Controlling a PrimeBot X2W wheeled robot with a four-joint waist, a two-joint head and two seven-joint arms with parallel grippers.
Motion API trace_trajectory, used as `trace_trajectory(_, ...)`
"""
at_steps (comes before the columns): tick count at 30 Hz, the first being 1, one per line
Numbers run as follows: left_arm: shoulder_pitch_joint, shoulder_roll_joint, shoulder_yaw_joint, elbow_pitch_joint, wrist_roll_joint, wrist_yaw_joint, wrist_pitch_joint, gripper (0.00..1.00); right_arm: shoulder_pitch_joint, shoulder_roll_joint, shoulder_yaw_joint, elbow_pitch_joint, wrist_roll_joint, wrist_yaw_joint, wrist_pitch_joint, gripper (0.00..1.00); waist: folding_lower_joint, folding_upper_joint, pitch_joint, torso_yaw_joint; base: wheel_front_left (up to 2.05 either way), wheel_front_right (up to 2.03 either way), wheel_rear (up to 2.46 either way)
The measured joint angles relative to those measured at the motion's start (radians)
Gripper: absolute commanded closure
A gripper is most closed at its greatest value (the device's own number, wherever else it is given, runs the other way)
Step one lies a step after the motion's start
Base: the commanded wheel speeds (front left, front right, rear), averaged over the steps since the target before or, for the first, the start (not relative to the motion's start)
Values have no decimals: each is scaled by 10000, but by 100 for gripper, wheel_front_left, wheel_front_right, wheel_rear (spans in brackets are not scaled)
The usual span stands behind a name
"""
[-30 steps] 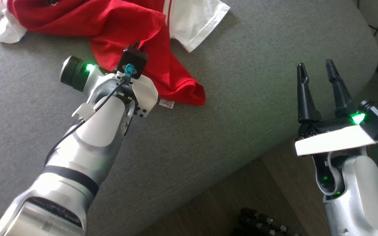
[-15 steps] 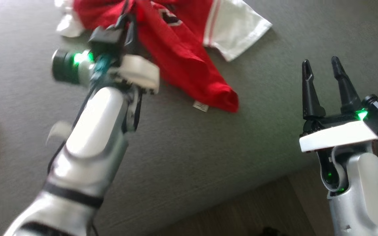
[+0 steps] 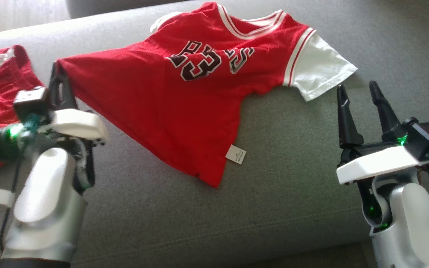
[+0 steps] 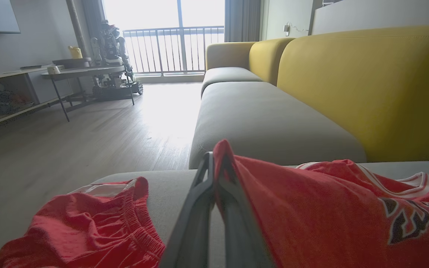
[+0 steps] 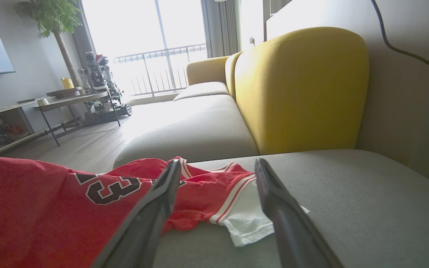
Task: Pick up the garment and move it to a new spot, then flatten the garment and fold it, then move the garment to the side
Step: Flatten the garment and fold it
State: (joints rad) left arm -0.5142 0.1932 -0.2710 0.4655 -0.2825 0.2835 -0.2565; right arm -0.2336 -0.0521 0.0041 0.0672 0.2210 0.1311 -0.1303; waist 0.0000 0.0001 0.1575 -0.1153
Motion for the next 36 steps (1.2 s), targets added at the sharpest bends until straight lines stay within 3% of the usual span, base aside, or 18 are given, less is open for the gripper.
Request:
trace_trajectory(2,-8,65,198,261,-155,-6,0,100,0,2,44,58,2,0,0,0,0,0,-67,67,0,0,0)
trace_trajectory(3,-11,79,184,510,-196,-33,40,57,0,2,46,86,6,0,0,0,0,0,-68,65,0,0,0)
trace_trajectory(4,-9,35,157,968,-213,-29,132,0,0,0,44,186,38,0,0,0,0,0,-37,43,0,0,0)
trace_trajectory(12,-178,-173,10,1651,-299,-198,157,0,-1,0,-6,357,44,0,-2,0,0,0,-38,115,0,0,0)
trace_trajectory(18,-209,-443,102,966,-491,-213,69,0,-1,0,-42,355,44,0,0,0,0,0,-175,372,0,0,0)
trace_trajectory(25,1442,-1151,-318,433,-1231,-767,263,0,1,0,-31,347,46,0,33,0,0,0,-210,590,0,0,0)
trace_trajectory(36,1288,-1285,92,1841,-2100,-644,757,0,-10,0,180,190,79,0,117,0,0,0,183,34,0,0,0)
